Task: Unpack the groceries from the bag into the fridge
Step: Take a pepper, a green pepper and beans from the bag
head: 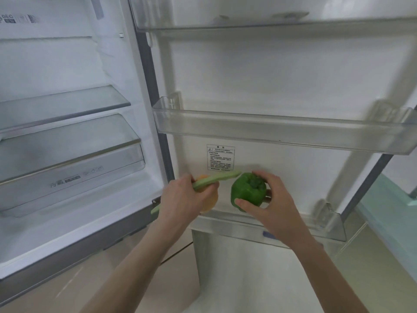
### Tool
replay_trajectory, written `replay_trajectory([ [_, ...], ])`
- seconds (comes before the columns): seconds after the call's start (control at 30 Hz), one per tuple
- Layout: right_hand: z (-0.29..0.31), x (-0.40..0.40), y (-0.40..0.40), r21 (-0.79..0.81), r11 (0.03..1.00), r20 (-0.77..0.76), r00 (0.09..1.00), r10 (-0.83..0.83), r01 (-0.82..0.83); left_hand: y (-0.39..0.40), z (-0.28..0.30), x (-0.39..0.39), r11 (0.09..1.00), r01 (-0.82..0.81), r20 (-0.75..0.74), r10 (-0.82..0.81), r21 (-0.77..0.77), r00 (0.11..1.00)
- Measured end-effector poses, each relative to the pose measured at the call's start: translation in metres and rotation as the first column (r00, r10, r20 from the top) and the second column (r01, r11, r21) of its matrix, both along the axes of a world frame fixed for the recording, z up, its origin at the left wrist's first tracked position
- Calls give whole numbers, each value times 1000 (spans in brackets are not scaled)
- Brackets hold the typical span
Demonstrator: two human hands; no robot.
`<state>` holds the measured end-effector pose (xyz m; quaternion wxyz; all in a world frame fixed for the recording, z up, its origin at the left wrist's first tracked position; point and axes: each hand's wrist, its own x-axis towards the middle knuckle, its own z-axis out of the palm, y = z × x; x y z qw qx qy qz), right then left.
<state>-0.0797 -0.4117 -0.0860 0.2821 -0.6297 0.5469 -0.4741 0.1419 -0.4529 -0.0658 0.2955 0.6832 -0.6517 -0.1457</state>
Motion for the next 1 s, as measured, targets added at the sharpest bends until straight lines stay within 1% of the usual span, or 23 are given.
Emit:
replay_trajectory([
  [0.1,-11,0,-12,1,1000,-191,981,-20,21,-12,-2,-3,999,-11,109,5,50,994],
  [0.17,-16,1,-18,10,999,-274,961,-28,32,-19,-5,-6,998,-23,201,9,64,980],
  [0.27,-21,4,-25,43,998,-331,943,-26,43,-24,-13,-9,997,-49,265,33,55,964],
  [0.4,-24,7,-32,97,994,-423,906,-6,52,-28,-25,-10,999,-47,312,39,18,949],
  [0.43,-24,8,-34,119,992,-445,895,8,50,-28,-27,-10,999,-49,344,44,6,938],
  [0.5,-24,9,-38,164,985,-481,876,38,48,-27,-31,-13,999,-43,454,40,-4,890],
  [0.57,-24,10,-41,201,978,-496,867,58,49,-26,-34,-16,999,-34,529,13,30,849],
  [0.7,-24,12,-47,234,970,-507,859,69,61,-33,-37,-16,993,-43,522,-21,110,853],
  [0.83,-23,15,-49,249,967,-519,851,79,62,-36,-33,-17,990,-50,518,-27,134,855],
  [1.0,-25,18,-48,270,960,-502,862,70,80,-32,-29,-17,988,-51,458,-21,145,889],
])
